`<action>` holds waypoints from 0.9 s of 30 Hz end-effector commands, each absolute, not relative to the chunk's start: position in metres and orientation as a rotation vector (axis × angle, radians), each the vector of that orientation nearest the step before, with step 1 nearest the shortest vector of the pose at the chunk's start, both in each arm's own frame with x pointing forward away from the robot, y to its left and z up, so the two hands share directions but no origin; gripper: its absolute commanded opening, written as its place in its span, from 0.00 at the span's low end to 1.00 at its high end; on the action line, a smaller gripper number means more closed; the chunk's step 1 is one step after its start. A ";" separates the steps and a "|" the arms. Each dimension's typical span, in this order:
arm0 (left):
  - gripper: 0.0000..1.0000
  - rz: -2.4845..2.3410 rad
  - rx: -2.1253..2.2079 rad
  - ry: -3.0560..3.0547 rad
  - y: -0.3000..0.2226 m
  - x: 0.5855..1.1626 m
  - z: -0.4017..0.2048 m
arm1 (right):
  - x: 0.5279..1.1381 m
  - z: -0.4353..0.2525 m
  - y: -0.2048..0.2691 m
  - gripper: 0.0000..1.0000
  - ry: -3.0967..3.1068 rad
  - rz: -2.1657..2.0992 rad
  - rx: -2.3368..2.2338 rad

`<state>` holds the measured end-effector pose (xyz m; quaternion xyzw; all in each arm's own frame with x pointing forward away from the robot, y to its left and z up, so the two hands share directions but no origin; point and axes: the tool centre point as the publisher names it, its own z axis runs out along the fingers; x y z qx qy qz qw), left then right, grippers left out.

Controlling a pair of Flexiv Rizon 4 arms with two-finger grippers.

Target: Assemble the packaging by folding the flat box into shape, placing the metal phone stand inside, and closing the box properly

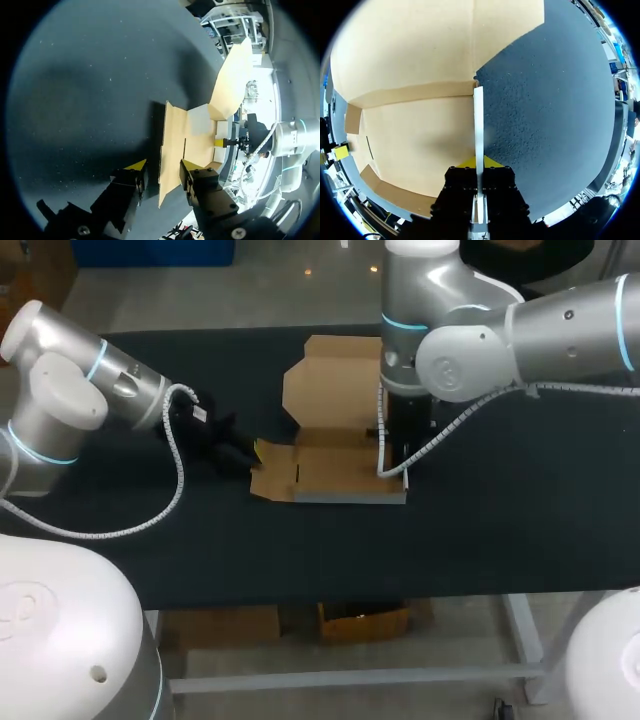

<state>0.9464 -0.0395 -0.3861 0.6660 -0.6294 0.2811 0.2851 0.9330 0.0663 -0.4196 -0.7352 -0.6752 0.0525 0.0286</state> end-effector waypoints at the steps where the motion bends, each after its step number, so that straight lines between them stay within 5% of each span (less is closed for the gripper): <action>1: 0.33 0.746 1.772 -1.681 -0.045 0.951 -0.391 | 0.933 -0.419 0.066 0.00 -2.083 0.163 -2.266; 6: 0.21 0.747 1.776 -1.680 -0.052 0.951 -0.392 | 0.933 -0.419 0.066 0.00 -2.083 0.163 -2.266; 10: 0.21 0.741 1.778 -1.685 -0.057 0.952 -0.393 | 0.933 -0.419 0.066 0.00 -2.083 0.163 -2.266; 14: 0.00 0.722 1.812 -1.693 -0.062 0.953 -0.389 | 0.933 -0.419 0.066 0.00 -2.083 0.163 -2.266; 27: 0.00 0.561 1.966 -1.827 -0.089 0.955 -0.360 | 0.933 -0.419 0.066 0.00 -2.083 0.163 -2.266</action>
